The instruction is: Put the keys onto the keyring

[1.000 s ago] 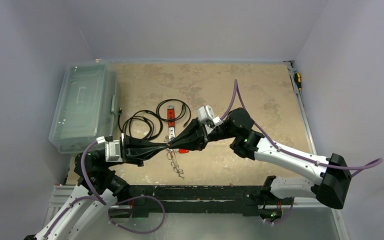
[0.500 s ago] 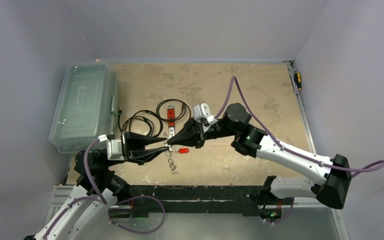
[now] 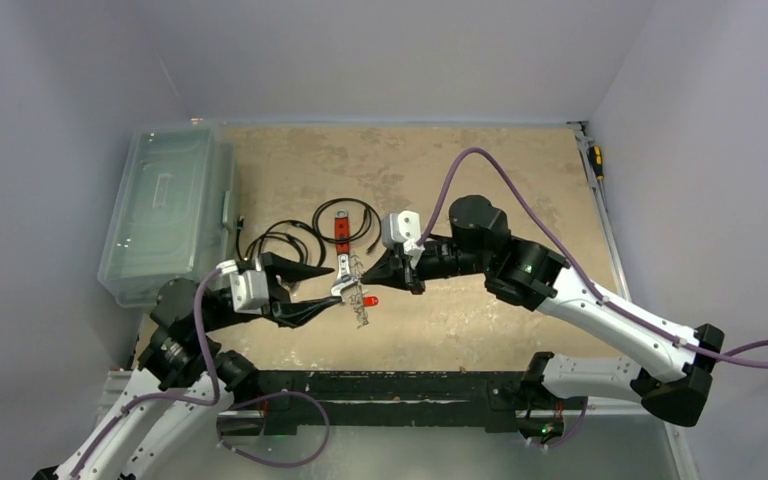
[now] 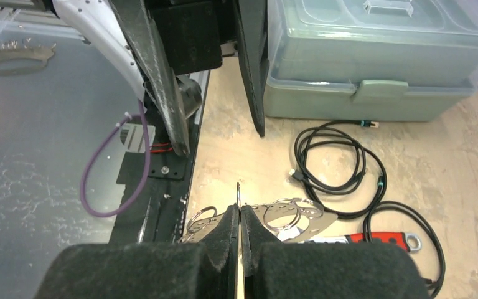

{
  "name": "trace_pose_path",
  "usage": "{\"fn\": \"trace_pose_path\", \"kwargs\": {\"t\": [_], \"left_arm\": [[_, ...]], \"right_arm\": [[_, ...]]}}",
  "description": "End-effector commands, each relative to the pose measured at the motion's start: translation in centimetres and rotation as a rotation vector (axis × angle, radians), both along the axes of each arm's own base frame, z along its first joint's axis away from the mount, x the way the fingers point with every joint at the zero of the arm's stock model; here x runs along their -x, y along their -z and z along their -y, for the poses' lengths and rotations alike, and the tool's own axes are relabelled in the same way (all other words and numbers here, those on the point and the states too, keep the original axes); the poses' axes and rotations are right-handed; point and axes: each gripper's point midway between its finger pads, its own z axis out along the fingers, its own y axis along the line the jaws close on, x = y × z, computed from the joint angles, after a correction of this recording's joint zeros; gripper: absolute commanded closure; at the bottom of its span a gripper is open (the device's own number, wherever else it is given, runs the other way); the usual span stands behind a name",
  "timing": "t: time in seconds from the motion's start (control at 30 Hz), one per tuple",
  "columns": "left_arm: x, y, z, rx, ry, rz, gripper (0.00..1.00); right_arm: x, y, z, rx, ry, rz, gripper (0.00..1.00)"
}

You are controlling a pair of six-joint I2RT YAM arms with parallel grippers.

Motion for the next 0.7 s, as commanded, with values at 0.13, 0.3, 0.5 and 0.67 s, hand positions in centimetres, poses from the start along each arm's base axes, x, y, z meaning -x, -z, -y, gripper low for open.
{"fn": "trace_pose_path", "kwargs": {"t": [0.13, 0.3, 0.5, 0.67], "left_arm": [[-1.7, 2.1, 1.6, -0.106, -0.001, -0.03, 0.59], [-2.3, 3.4, 2.8, -0.138, 0.023, -0.049, 0.66], [-2.6, 4.8, 4.1, -0.189, 0.06, -0.068, 0.67], [-2.9, 6.2, 5.1, -0.255, 0.064, -0.091, 0.71]], "right_arm": [[-0.1, -0.7, 2.2, 0.09, 0.045, 0.053, 1.0], [-0.6, 0.0, 2.4, 0.132, 0.076, 0.046, 1.0], [-1.0, 1.1, 2.1, 0.165, 0.079, 0.027, 1.0], [-1.2, 2.0, 1.8, 0.191, 0.078, 0.016, 1.0]]}}
